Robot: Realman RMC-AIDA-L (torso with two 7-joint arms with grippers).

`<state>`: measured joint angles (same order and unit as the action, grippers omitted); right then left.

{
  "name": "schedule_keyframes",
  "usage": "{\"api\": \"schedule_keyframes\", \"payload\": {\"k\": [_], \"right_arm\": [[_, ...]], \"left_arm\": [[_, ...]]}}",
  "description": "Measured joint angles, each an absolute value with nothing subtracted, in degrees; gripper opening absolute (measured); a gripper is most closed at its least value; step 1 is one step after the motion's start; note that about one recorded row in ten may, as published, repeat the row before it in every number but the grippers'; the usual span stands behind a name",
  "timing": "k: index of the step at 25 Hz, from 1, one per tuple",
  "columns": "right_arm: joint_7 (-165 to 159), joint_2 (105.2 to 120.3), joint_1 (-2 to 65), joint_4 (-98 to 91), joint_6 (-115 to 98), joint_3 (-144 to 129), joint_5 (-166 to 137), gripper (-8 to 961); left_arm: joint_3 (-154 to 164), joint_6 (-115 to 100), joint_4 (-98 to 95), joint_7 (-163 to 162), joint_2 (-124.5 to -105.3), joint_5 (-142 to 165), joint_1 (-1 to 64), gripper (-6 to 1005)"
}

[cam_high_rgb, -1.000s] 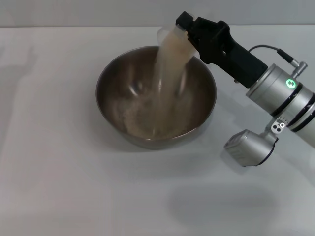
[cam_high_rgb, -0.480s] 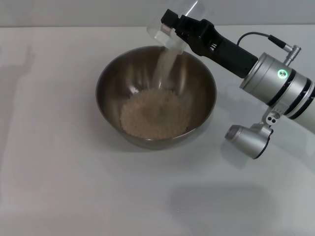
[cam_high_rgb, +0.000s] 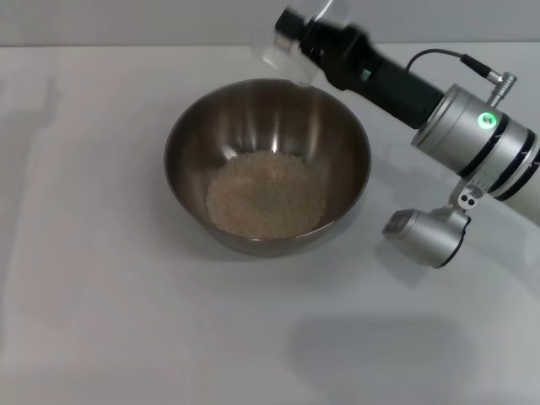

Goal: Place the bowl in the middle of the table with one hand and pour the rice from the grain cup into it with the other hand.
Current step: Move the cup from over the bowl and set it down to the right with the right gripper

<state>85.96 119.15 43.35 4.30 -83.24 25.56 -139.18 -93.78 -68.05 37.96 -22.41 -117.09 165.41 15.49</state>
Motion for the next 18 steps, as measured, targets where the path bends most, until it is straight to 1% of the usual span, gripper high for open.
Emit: {"api": "schedule_keyframes", "payload": {"k": [3, 10, 14, 18], "right_arm": [[75.01, 119.18, 40.22, 9.38, -83.81, 30.62, -136.22, 21], [38.18, 119.6, 27.59, 26.55, -83.63, 38.65, -123.24, 20], [25.16, 119.77, 23.8, 29.89, -78.4, 38.41, -116.8, 20], [15.27, 119.79, 22.32, 30.4, -71.37, 38.43, -112.67, 21]], "left_arm": [[-93.78, -68.16, 37.99, -22.41, -117.14, 165.41, 15.36, 815], [-93.6, -68.33, 37.85, -22.41, -117.17, 165.41, 15.47, 815], [-93.43, -68.47, 37.85, -22.41, -117.24, 165.41, 15.25, 815], [-93.42, -69.03, 37.85, -22.41, -117.25, 165.43, 14.79, 815]]}}
